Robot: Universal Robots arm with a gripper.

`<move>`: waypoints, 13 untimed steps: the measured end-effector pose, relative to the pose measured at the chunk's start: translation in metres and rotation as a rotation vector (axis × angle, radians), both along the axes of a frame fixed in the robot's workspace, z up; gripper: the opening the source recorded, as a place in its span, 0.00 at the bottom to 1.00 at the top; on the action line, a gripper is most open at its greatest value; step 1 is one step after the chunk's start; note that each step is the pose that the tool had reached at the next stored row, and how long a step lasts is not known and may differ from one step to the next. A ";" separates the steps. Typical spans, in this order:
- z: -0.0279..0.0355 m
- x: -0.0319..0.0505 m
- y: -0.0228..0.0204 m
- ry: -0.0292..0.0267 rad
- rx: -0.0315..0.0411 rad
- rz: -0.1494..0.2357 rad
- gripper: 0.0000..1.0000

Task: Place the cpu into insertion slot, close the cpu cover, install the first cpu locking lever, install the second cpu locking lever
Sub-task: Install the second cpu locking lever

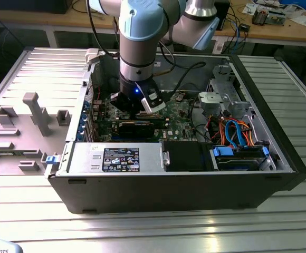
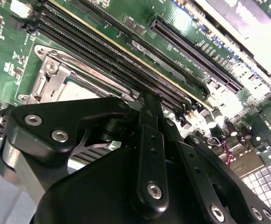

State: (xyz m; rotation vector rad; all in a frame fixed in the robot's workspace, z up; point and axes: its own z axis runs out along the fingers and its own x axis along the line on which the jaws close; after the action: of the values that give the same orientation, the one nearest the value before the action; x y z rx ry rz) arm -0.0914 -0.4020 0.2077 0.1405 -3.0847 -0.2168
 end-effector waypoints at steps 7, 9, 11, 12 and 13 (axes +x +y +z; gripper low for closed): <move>-0.0039 -0.0015 -0.0001 0.0003 0.0116 0.000 0.11; -0.0044 -0.0015 -0.0001 0.0002 0.0158 0.000 0.11; -0.0050 -0.0015 -0.0001 0.0003 0.0205 0.000 0.11; -0.0053 -0.0014 -0.0001 0.0004 0.0227 0.000 0.11; -0.0055 -0.0014 0.0000 0.0002 0.0260 0.000 0.11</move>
State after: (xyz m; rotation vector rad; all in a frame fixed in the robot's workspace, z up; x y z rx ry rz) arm -0.0928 -0.4020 0.2022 0.1416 -3.0825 -0.2569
